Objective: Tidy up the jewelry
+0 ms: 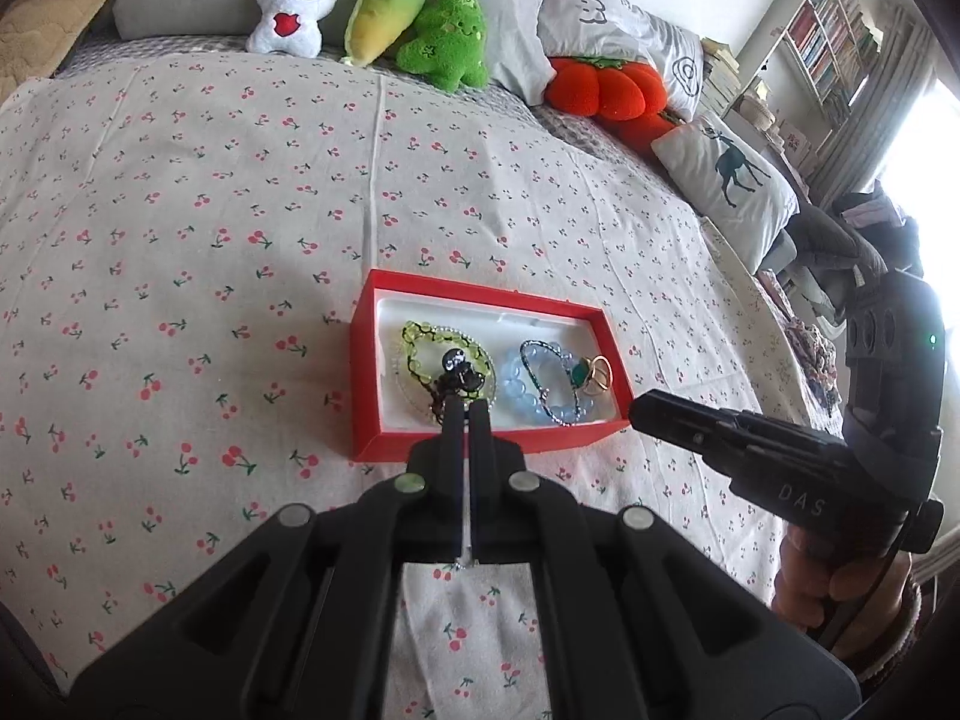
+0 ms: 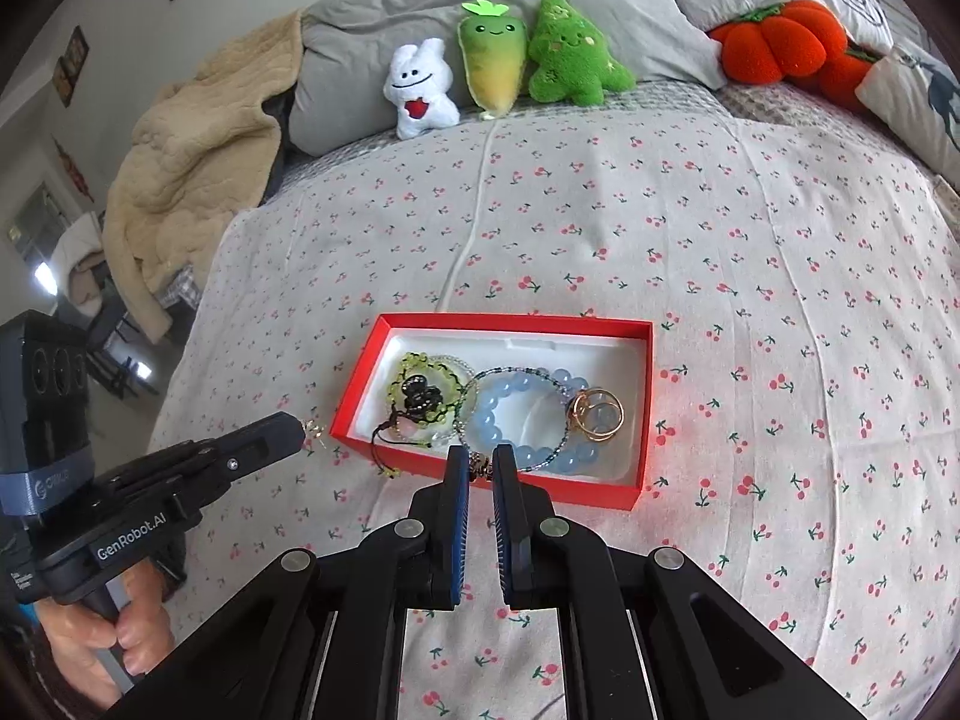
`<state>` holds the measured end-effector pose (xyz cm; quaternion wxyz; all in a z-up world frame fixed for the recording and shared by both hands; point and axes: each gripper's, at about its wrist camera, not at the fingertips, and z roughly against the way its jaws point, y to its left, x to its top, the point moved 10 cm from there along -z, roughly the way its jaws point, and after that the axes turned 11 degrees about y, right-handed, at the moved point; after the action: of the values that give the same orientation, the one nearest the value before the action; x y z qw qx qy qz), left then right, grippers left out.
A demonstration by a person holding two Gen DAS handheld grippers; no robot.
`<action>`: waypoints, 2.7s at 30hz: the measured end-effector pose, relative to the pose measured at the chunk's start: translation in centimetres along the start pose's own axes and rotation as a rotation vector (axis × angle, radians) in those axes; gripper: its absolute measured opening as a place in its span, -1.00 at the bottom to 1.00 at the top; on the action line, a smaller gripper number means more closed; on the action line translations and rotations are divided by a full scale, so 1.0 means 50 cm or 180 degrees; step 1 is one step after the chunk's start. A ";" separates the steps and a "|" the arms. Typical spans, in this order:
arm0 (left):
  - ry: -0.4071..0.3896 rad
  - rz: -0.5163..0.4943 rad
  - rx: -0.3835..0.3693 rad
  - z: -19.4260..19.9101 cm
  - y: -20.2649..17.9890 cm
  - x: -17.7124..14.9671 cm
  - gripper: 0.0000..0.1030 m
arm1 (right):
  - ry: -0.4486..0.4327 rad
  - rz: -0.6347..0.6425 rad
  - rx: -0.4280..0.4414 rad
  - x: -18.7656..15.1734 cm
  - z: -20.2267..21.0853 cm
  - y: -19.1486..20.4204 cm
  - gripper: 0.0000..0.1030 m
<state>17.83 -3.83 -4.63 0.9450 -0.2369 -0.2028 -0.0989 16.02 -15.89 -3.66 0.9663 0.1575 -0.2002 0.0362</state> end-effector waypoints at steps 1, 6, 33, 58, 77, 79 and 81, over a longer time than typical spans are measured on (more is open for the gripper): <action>0.0012 0.0031 0.0007 -0.009 0.002 0.004 -0.97 | 0.0020 -0.0039 0.0006 0.004 -0.007 -0.006 -0.85; 0.0088 0.0143 0.0018 -0.048 0.011 0.012 -0.97 | 0.0100 -0.0163 0.0027 0.019 -0.037 -0.031 -0.85; 0.0133 0.0039 0.0819 0.006 0.049 -0.071 0.57 | 0.0085 -0.0128 -0.0097 -0.026 0.020 -0.055 0.35; 0.0562 -0.0354 0.1262 -0.025 0.077 -0.317 0.82 | 0.0359 0.0338 -0.0578 -0.265 -0.014 -0.059 0.54; 0.0342 -0.0450 0.1333 -0.036 0.086 -0.334 1.00 | 0.0245 0.0595 -0.0643 -0.309 -0.071 -0.066 0.64; 0.0329 -0.0463 0.1337 -0.036 0.084 -0.330 1.00 | 0.0200 0.0652 -0.0644 -0.305 -0.074 -0.066 0.65; 0.0327 -0.0458 0.1318 -0.035 0.082 -0.325 1.00 | 0.0165 0.0678 -0.0622 -0.301 -0.076 -0.066 0.65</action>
<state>4.98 0.35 -14.71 0.9730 -0.0174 -0.1868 -0.1343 4.06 -17.92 -13.92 0.9726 0.0396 -0.1934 0.1229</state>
